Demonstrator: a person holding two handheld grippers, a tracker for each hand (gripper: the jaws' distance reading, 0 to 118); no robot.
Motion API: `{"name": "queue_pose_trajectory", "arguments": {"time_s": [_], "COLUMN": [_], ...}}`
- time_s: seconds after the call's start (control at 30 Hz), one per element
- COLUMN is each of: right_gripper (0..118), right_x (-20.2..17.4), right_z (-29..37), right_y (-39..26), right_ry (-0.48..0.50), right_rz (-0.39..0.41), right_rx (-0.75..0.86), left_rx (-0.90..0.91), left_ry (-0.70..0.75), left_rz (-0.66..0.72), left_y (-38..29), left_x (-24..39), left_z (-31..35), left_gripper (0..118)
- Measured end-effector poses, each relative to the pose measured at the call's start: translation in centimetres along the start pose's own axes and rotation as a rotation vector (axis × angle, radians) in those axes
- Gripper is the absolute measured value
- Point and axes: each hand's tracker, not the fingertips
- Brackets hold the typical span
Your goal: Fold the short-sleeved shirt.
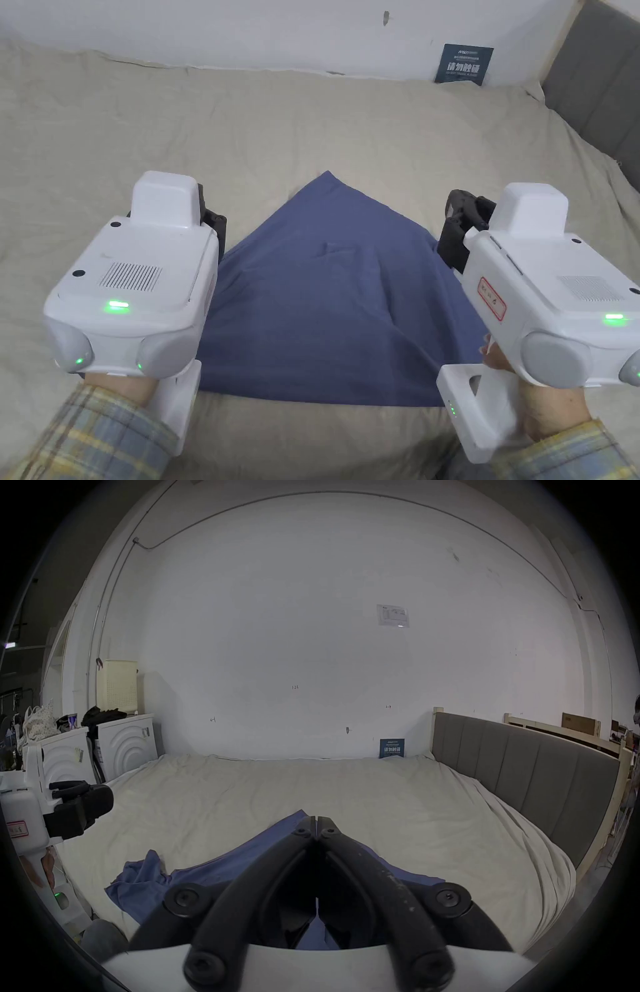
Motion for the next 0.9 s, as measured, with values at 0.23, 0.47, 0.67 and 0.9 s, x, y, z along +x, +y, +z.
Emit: {"name": "queue_pose_trajectory", "arguments": {"time_s": [0.23,0.47,0.67,0.9], "right_gripper": [1,1,1,1], "right_x": [0.3,0.7,0.2,-1.0], "right_z": [-0.5,-1.5,-3.1,-4.9], "right_y": [-0.1,-0.6,-1.7,-3.3], "right_ry": [0.006,0.011,0.015,0.025], "right_rz": [0.011,0.012,0.03,0.052], "right_rx": [-0.02,-0.051,-0.111,-0.179], "left_rx": [-0.141,-0.49,-0.681,-0.795], "left_ry": [0.002,0.067,0.203,0.273], "left_rz": [0.072,0.255,0.338,0.449], "left_y": [1.0,0.3,-5.7,-11.6], "left_x": [-2.4,-10.6,-15.5,-16.8], "left_z": [-1.2,-3.8,-4.4,-7.4], "left_gripper": [26,113,118,109]}}
